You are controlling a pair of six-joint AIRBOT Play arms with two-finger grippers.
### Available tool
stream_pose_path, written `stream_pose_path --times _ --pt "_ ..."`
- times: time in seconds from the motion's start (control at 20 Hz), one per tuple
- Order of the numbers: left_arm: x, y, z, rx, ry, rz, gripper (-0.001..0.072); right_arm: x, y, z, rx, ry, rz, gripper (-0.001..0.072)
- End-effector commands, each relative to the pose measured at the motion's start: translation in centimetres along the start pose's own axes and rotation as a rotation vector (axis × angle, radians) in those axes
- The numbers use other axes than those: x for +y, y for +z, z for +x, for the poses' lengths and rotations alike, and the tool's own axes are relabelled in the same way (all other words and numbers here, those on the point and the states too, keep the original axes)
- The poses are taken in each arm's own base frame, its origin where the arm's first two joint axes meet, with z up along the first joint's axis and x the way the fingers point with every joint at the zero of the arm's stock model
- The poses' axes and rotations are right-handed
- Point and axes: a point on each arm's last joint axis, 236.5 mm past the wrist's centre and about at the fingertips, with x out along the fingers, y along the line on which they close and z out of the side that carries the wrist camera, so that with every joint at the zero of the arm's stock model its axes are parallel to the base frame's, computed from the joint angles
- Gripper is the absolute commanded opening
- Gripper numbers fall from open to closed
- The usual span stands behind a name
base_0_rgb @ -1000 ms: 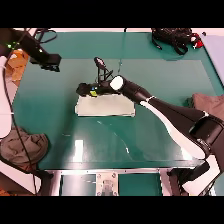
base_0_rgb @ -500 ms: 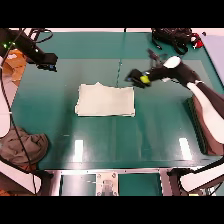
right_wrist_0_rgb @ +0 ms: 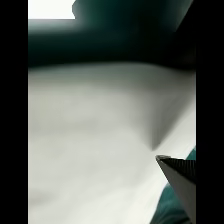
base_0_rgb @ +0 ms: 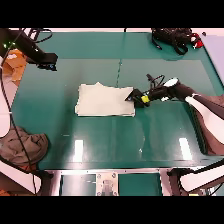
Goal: Fold the shirts.
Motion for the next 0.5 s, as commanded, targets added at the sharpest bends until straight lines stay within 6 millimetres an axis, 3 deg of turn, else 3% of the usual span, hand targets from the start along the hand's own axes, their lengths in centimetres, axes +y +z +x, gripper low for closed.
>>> stream_pose_path --times 0.0,0.05,0.1,0.25,0.35,0.45 --pt "-0.2 0.0 0.0 -0.002 -0.007 -0.005 0.0023 2.2 0.0 2.6 -0.053 0.035 -0.006 0.0502" --pt "-0.2 0.0 0.0 -0.002 -0.008 -0.005 0.0024 2.9 0.7 2.5 -0.076 0.053 -0.006 0.0201" --pt "-0.2 0.0 0.0 -0.001 -0.008 -0.005 0.0024 3.7 1.4 2.0 -0.093 0.070 -0.014 0.0029" --pt "-0.3 -0.4 0.0 0.016 -0.013 -0.004 0.0023 6.6 4.2 -2.4 -0.144 0.135 -0.057 0.0019" --pt "-0.3 -0.6 0.0 0.025 -0.015 -0.004 0.0023 8.9 7.0 -8.7 -0.254 0.182 -0.097 0.0019" --pt "-0.3 -0.6 0.0 0.025 -0.015 -0.004 0.0023 10.1 10.0 -17.0 -0.412 0.212 -0.105 0.0018"
